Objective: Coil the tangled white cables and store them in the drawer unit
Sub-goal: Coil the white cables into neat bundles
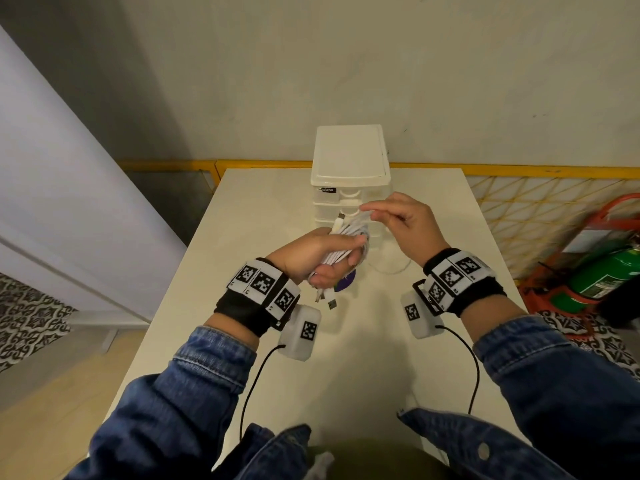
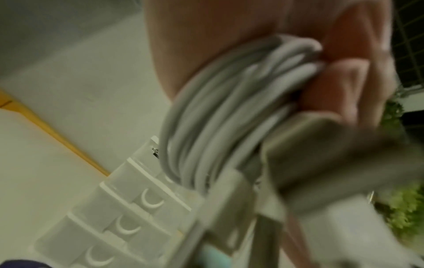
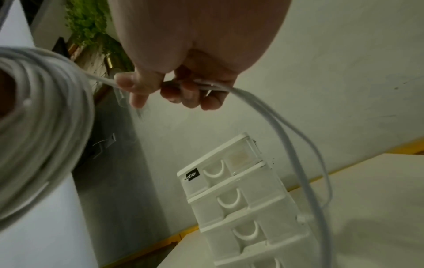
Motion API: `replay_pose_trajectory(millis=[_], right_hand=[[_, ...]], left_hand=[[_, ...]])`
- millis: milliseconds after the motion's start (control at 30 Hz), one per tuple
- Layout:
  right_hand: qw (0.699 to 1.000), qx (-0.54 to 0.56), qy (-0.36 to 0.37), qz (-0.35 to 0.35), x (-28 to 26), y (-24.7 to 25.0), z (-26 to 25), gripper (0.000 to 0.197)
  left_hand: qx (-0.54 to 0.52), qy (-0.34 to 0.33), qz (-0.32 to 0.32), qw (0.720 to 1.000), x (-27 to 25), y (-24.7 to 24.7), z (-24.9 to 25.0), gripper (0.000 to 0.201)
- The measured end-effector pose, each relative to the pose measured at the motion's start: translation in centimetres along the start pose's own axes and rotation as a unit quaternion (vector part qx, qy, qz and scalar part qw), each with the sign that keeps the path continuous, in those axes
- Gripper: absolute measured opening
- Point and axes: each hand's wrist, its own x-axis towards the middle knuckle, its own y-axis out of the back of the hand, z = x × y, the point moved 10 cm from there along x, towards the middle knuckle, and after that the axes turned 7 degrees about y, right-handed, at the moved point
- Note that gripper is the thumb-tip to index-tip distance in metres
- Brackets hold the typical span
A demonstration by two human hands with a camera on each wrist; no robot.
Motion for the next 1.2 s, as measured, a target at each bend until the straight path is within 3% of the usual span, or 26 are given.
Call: replay_pose_trajectory(millis=[233,367,500,633,800,1000,1100,1200], right_hand=[[0.999,0.008,-0.036,0.039,-0.4,1.4,1.8,0.025],[0.998,0.010,-0.044,0.047,-1.1,1.4,2.6,0.029],[0.997,0.020,-0.057,0.046,-1.9,1.1,3.4,0.031],[0.997,0.015,-0.077,0.029,-3.1,0.2,4.4,0.032],[0.994,-0.037,-0.105,-0.012,-5.2,-0.7,5.8,0.034],[0.980,-0.129,-0.116,-0.098,-5.2,-3.6,4.8,0.031],[0.957,-0.193,-0.107,-0.187,-5.5,-6.0,3.6,0.029],[0.909,-0.307,-0.060,-0.274,-5.4,-8.3,1.7,0.025]], left_hand=[[-0.113,-0.089,-0.082,0.986,-1.1,-1.1,3.2,0.039],[-0.178,-0.155,-0.121,0.964,-2.1,-0.8,5.3,0.032],[-0.213,-0.183,-0.119,0.952,-2.6,0.3,6.0,0.031],[-0.273,-0.255,-0.097,0.922,-3.5,2.1,7.3,0.029],[-0.345,-0.344,-0.034,0.873,-5.5,6.2,8.7,0.040],[-0.355,-0.374,0.101,0.851,-6.0,8.7,8.2,0.044],[-0.393,-0.364,0.218,0.816,-6.7,10.6,6.9,0.037],[-0.388,-0.336,0.350,0.784,-7.5,12.0,5.1,0.037]])
